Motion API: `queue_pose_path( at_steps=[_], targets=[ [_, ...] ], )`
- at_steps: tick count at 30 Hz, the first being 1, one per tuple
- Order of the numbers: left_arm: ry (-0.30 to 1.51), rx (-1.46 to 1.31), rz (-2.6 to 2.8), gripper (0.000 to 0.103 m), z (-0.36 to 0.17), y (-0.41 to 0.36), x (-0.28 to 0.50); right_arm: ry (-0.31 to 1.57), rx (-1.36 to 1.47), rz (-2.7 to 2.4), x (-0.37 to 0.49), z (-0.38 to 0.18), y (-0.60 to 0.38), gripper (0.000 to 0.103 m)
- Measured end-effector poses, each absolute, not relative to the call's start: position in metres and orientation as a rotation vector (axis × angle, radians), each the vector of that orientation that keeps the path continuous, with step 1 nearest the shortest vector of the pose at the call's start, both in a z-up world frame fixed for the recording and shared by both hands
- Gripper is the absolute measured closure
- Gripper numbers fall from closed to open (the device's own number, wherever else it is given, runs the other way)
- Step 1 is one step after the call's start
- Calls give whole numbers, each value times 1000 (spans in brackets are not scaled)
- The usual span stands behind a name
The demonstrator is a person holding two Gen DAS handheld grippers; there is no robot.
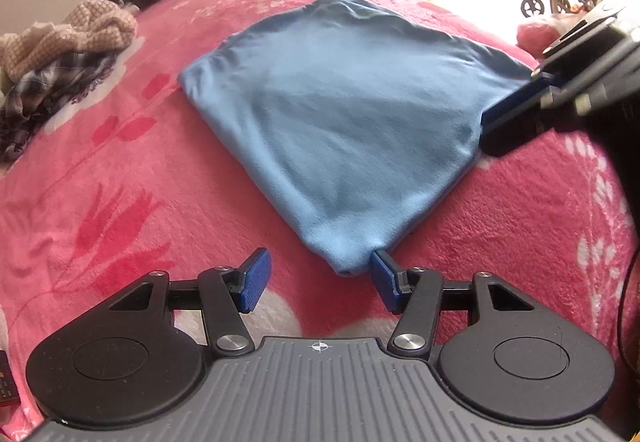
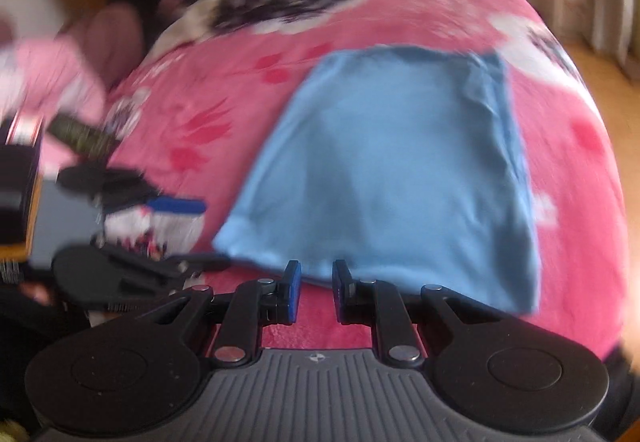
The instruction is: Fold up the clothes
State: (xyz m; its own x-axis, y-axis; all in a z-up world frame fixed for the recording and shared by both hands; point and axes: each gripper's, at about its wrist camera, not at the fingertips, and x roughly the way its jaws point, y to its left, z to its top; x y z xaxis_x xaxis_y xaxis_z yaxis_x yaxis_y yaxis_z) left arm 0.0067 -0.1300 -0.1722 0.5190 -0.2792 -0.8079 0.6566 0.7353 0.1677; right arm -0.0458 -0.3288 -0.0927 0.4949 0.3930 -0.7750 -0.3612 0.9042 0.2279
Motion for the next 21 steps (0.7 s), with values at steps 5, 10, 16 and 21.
queue_pose_path(
  at_steps=[5, 10, 16, 21],
  targets=[
    [834, 468, -579, 48, -169, -127, 8, 879, -219, 575, -54, -93, -288, 85],
    [827, 447, -576, 48, -169, -125, 11, 824, -399, 650, -56, -102, -259, 85],
    [821, 439, -578, 48, -167, -123, 11, 792, -521, 678, -55, -115, -243, 85],
    [827, 455, -601, 48, -168, -124, 9, 775, -534, 664, -53, -120, -241, 86]
  ],
)
